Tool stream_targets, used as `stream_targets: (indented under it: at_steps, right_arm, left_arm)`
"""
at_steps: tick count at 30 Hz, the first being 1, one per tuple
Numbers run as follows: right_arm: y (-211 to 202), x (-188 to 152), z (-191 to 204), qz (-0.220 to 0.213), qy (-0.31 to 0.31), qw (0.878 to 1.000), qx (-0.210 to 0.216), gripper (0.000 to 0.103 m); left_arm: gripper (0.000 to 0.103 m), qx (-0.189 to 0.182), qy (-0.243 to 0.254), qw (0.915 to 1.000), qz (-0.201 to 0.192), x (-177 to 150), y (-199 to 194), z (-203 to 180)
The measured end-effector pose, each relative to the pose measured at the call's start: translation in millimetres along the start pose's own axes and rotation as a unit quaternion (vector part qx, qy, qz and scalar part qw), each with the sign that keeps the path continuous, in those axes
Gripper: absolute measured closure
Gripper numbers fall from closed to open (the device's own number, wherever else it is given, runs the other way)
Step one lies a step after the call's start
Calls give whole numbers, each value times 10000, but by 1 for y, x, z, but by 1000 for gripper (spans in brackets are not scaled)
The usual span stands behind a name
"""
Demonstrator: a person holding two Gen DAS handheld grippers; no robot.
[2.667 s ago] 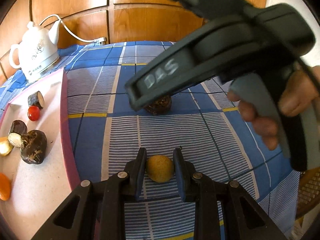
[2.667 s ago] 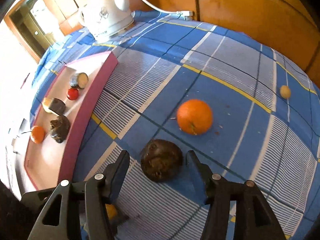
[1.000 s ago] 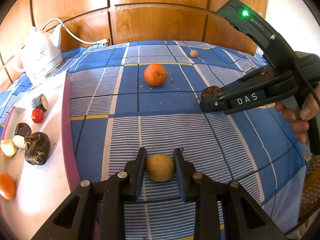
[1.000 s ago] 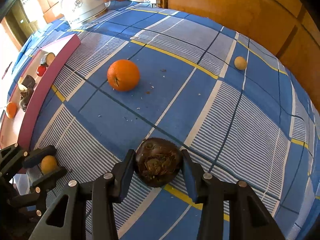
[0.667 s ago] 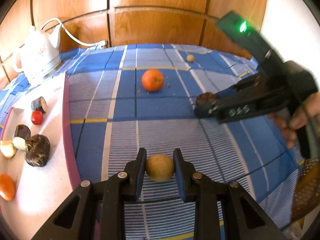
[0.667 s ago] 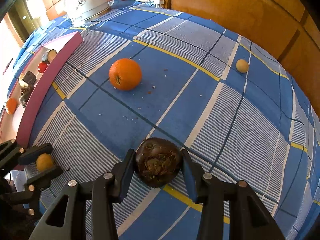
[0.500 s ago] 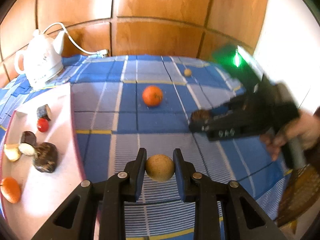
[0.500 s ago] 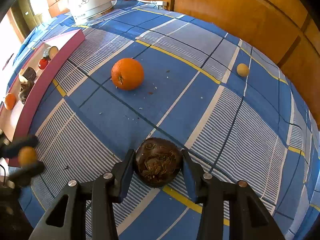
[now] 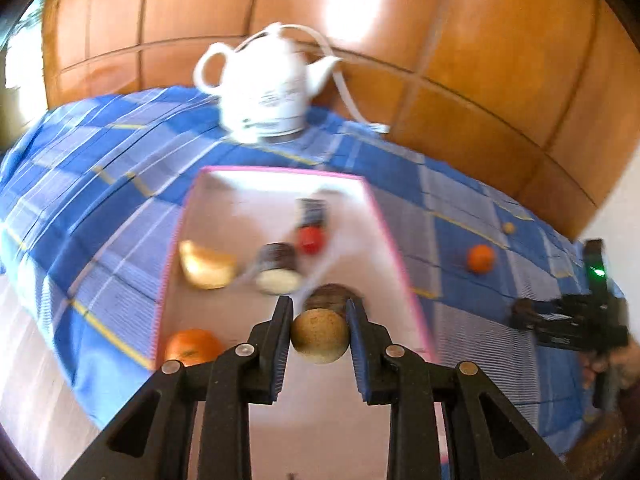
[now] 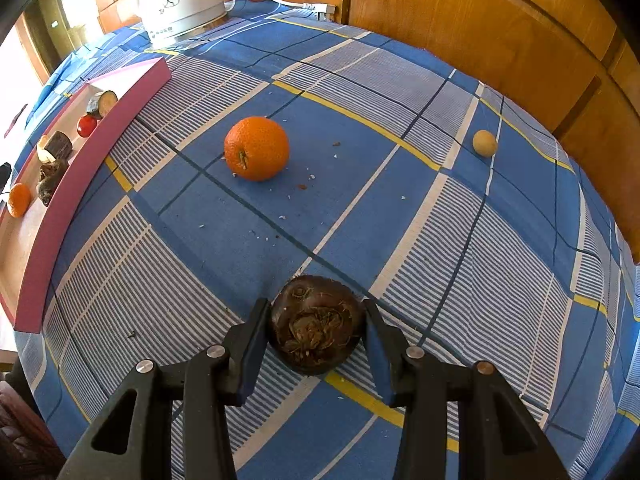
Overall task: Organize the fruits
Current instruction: 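Lower the tan round fruit into the tray and open the left tool, then carry the dark round fruit into the tray with the right tool and release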
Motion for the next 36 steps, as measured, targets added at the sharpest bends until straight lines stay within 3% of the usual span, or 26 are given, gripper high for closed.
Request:
stream_targets:
  at_steps: [6, 10, 19, 36]
  right_arm:
    - [0, 0, -1, -6, 22, 10000, 3, 57]
    - [0, 0, -2, -4, 25, 10000, 12, 57]
    - [1, 1, -3, -11, 19, 10000, -5, 57]
    - [-1, 1, -2, -64, 47, 10000, -60, 57]
  left_arm:
    - [75, 285, -11, 9996, 62, -6, 15, 18]
    - [59, 425, -45, 9991, 72, -11, 19, 22]
    - [55, 809, 46, 9967, 17, -17, 6, 17]
    - [51, 661, 122, 9976, -137, -12, -16, -3]
Point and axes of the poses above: each gripper's, at about its wrist camera, not at the fingertips, and y roughly the way its jaws point, z to its left, x to its top, the point moved 3 cm from there along y, roughly the way its jaws point, and after that the axes turned 8 degrees about -z, right-handed, at the moved point
